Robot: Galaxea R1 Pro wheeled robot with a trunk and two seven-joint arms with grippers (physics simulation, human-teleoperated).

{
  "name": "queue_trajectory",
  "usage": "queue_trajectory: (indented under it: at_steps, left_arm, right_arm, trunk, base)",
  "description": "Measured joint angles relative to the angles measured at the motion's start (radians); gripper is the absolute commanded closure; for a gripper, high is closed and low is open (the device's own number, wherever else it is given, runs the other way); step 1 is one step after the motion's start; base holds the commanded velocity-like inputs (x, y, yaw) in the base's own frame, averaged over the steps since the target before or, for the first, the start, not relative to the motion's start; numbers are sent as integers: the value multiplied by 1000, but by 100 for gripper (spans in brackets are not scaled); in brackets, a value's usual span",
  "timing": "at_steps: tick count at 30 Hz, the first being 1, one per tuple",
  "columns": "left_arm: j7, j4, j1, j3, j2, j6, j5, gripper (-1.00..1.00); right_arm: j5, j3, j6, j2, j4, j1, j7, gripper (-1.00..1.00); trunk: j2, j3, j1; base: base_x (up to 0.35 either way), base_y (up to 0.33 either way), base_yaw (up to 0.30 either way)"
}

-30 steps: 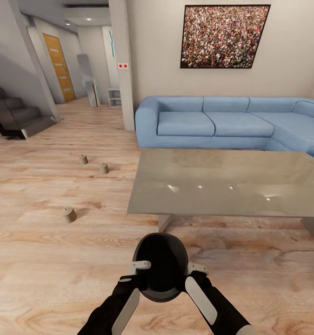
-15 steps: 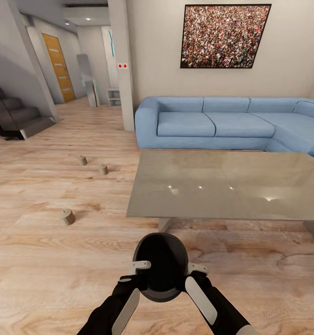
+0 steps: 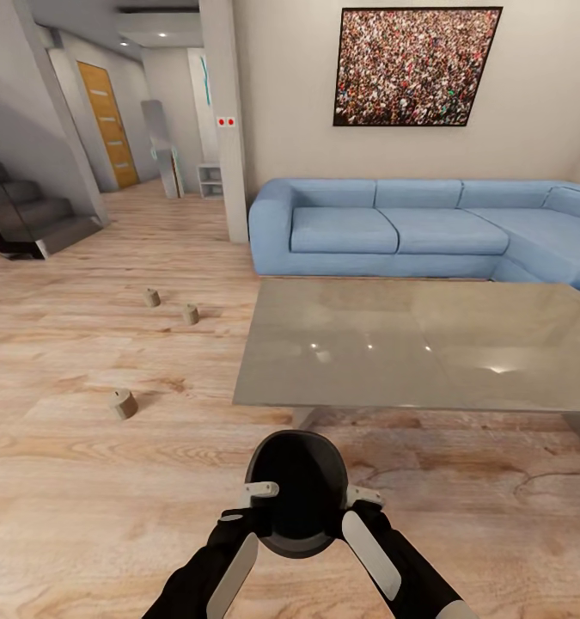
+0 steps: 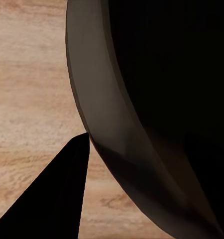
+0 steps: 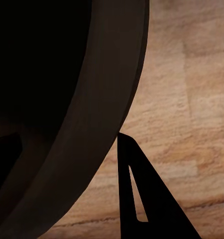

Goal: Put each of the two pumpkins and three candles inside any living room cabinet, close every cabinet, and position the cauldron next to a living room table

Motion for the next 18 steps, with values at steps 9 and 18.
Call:
queue_trajectory:
  at_steps: [9,18]
  left_arm:
    - [-1,0,0,0,0,0,-2,100]
    - [-1,0,0,0,0,0,-2,100]
  right_arm:
    - [-1,0,-1,0,1,0,0,100]
    - [-1,0,-1,0,0,0,0,100]
  trunk:
    - [0,0,0]
    - [0,0,0]
  base:
    - [0,0,0]
    - [0,0,0]
